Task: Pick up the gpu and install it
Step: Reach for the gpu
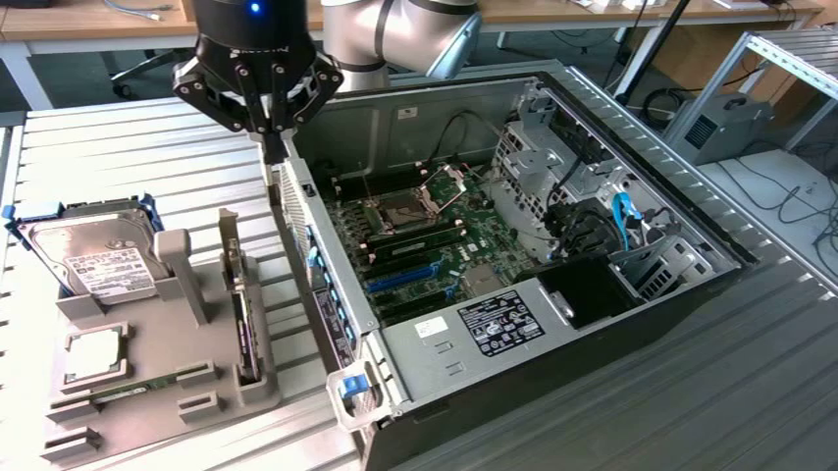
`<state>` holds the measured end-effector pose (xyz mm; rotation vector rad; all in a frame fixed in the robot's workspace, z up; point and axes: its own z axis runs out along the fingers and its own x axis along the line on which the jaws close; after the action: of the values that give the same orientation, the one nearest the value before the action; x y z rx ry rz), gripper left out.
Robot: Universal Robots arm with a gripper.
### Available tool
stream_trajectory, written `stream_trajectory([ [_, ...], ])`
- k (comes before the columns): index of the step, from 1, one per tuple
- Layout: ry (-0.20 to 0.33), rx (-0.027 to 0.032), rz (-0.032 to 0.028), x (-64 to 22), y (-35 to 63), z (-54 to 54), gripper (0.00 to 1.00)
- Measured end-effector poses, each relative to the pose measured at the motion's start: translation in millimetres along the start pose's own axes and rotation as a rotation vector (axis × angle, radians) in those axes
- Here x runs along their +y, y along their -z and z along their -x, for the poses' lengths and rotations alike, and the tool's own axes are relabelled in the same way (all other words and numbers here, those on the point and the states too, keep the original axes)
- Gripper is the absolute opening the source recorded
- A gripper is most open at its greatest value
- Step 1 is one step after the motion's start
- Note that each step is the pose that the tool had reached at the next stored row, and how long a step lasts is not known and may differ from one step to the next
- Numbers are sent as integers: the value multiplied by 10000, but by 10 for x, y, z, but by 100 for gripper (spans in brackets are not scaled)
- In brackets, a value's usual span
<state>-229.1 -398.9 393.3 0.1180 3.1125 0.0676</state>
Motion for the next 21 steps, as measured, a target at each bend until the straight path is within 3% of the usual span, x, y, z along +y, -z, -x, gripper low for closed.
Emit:
stream_trajectory([
  [21,0,0,-1,-5,2,-62,11],
])
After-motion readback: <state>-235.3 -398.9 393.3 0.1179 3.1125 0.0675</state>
